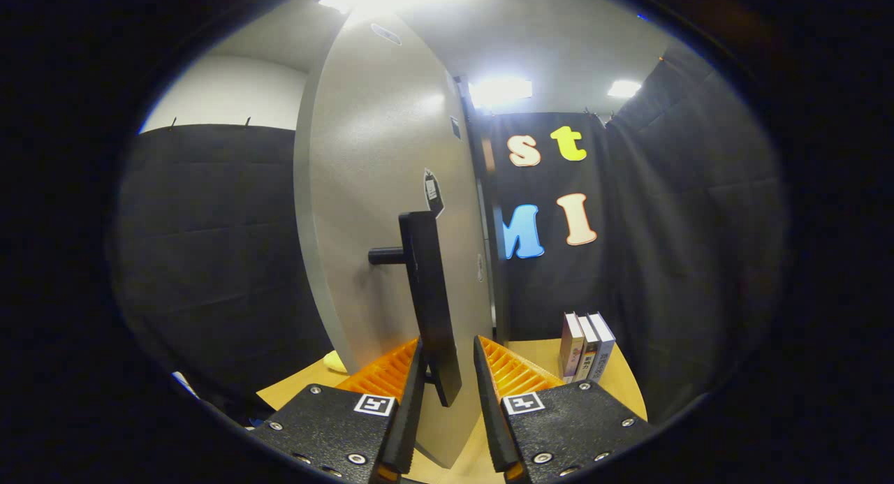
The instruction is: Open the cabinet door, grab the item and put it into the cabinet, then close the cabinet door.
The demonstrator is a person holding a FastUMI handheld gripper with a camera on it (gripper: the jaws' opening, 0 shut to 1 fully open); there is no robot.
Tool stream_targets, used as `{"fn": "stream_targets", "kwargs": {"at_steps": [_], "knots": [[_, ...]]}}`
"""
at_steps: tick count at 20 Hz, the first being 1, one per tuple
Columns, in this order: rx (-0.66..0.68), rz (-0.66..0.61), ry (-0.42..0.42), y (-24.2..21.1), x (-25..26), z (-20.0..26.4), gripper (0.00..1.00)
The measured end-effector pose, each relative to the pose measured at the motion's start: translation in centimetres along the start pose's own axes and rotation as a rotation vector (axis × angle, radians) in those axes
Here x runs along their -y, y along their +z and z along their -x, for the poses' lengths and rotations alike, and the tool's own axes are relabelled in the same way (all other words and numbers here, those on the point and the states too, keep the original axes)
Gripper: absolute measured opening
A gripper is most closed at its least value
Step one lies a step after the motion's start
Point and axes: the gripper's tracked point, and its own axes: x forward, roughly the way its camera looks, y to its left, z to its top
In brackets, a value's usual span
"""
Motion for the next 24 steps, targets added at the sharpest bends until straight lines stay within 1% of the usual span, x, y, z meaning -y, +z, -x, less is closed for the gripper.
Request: {"fn": "stream_targets", "kwargs": {"at_steps": [4,7,8,9,10,12,13,14,16,17,19,20,22,24], "knots": [[0.023,-0.025,-0.096,0.1,1.6,0.2,0.5],[0.058,-0.019,-0.186,0.2,2.5,1.1,0.57],[0.072,-0.01,-0.218,0.2,2.7,1.4,0.61],[0.086,0.0,-0.259,0.3,3.0,2.1,0.63],[0.094,0.01,-0.302,-0.1,3.4,2.6,0.67],[0.086,0.031,-0.378,-2.0,3.9,4.4,0.72],[0.07,0.022,-0.407,-3.6,3.7,5.3,0.76],[0.058,0.004,-0.424,-5.4,2.8,6.2,0.86],[0.048,-0.04,-0.448,-9.8,1.0,7.4,0.88],[0.045,-0.062,-0.443,-12.4,-0.2,7.6,0.88],[0.006,-0.091,-0.405,-18.8,-3.8,7.5,0.88],[-0.035,-0.102,-0.38,-23.0,-5.4,7.2,0.88],[-0.124,-0.11,-0.336,-30.5,-8.2,6.0,0.88],[-0.196,-0.107,-0.288,-36.2,-10.1,3.3,0.88]]}}
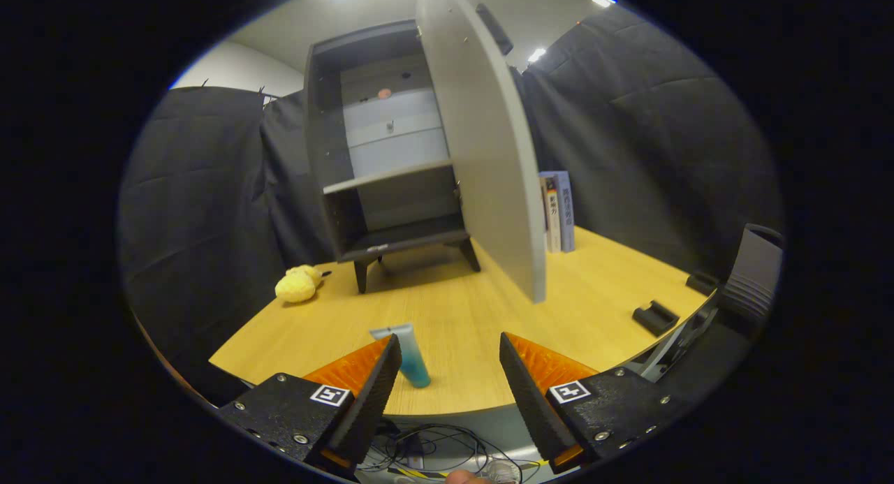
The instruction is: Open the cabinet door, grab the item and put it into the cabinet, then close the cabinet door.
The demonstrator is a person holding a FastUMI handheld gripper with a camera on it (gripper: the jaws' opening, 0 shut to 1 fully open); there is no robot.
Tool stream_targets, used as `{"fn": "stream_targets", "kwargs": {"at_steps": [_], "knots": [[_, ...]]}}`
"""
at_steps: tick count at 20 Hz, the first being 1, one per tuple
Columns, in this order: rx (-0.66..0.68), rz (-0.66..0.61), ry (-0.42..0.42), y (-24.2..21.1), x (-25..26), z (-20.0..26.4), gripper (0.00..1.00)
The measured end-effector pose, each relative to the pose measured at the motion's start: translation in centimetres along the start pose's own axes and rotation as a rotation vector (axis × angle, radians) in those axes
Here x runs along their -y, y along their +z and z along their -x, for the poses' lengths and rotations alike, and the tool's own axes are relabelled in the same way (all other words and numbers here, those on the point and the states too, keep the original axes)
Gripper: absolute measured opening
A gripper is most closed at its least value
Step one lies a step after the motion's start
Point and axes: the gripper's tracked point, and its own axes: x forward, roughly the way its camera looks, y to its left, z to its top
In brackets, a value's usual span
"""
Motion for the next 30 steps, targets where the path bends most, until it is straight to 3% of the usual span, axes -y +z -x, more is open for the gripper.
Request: {"fn": "stream_targets", "kwargs": {"at_steps": [5,9,12,14,21,30], "knots": [[-0.072,-0.029,0.027,-6.2,-2.2,-6.7,0.88],[-0.076,-0.045,0.082,-6.2,-3.5,-9.4,0.85],[-0.098,0.012,0.106,-6.1,-4.0,-10.3,0.54],[-0.103,0.046,0.105,-5.0,-4.1,-9.5,0.51],[-0.039,0.061,0.16,6.0,-6.6,-8.7,0.51],[0.019,0.192,0.231,21.9,-11.5,-13.1,0.5]]}}
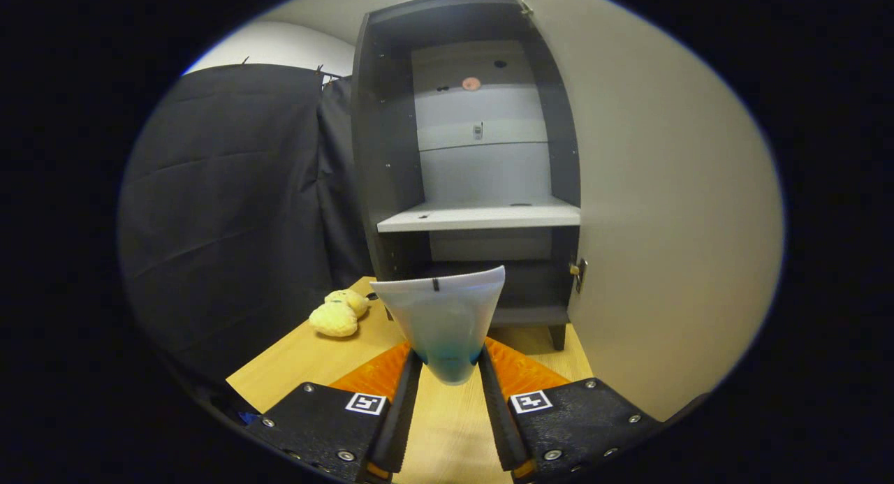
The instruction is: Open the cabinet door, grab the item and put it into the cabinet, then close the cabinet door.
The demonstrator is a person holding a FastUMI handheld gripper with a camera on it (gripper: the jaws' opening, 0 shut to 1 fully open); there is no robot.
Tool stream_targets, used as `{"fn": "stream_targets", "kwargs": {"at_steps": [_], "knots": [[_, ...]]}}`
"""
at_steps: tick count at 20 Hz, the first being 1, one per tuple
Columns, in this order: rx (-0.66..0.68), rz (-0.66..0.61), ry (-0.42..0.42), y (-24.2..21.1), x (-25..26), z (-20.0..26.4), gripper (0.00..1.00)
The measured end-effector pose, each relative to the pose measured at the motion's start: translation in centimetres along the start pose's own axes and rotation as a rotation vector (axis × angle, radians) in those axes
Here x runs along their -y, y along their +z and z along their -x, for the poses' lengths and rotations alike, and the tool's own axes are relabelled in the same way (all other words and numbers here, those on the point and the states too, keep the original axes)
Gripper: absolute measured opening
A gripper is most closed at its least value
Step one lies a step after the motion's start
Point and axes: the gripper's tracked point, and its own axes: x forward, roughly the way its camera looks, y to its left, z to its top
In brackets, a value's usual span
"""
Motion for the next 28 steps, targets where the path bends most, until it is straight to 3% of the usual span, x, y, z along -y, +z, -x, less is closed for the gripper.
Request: {"fn": "stream_targets", "kwargs": {"at_steps": [5,11,19,28], "knots": [[0.072,0.068,0.03,8.7,-1.0,-4.7,0.5],[0.099,0.085,-0.001,15.8,0.4,-11.4,0.5],[0.003,0.098,-0.082,16.4,3.7,-20.8,0.5],[-0.035,0.059,-0.106,15.0,5.5,-24.3,0.5]]}}
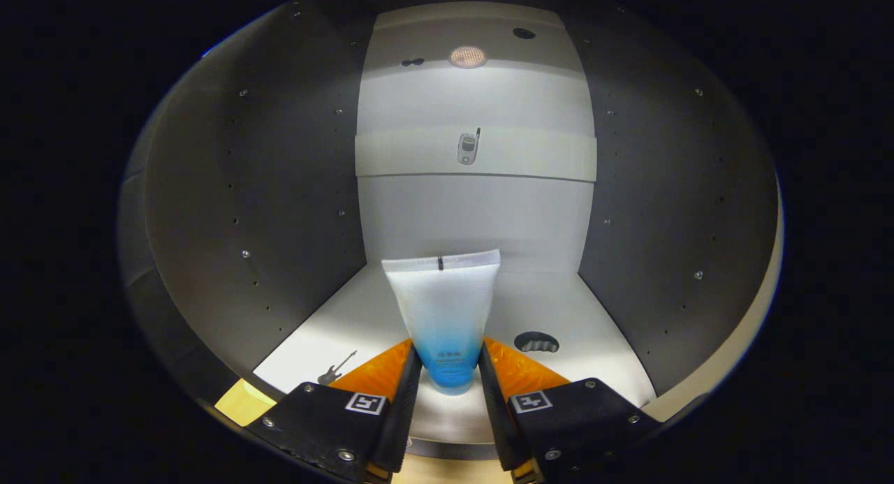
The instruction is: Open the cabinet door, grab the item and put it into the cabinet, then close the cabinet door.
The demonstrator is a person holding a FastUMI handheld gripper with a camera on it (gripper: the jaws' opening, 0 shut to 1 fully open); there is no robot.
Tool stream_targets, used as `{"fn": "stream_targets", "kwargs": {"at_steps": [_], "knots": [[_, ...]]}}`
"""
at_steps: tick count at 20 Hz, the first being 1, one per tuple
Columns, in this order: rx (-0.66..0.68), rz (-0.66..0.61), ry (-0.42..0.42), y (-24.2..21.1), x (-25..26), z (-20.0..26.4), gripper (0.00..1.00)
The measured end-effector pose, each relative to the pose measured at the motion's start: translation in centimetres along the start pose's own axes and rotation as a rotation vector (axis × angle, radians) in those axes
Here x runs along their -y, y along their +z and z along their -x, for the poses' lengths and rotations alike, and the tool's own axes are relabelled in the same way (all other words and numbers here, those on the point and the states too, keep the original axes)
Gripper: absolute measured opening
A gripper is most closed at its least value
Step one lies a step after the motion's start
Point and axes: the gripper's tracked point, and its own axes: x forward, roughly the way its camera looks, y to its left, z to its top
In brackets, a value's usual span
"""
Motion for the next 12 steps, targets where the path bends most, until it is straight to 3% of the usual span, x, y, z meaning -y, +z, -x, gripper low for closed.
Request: {"fn": "stream_targets", "kwargs": {"at_steps": [9,12], "knots": [[-0.004,-0.035,0.011,-0.12,0.09,-0.3,0.52],[0.005,-0.051,0.021,0.16,-0.39,-0.27,0.73]]}}
